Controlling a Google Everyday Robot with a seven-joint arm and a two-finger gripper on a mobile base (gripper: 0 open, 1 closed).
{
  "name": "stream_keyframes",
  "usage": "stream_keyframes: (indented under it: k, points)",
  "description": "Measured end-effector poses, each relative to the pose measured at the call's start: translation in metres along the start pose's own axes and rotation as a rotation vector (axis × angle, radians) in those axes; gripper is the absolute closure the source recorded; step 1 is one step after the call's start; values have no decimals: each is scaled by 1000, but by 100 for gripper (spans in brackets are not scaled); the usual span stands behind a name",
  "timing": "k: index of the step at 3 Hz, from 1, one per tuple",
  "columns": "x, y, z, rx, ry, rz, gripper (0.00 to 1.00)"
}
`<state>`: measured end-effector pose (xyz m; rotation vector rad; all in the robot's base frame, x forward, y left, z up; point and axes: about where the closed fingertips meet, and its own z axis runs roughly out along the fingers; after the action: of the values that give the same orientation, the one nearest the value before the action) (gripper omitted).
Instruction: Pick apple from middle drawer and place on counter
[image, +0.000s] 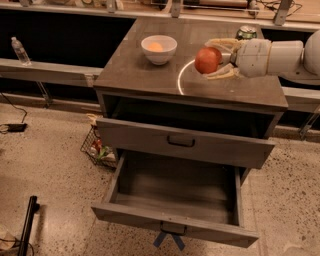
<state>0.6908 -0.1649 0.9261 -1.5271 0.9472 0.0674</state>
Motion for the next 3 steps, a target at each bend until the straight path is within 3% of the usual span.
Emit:
stream_keyframes:
  k: [2,3]
  points:
    - [23,19,12,-56,13,138,15]
    - [31,26,17,-69,18,171,0]
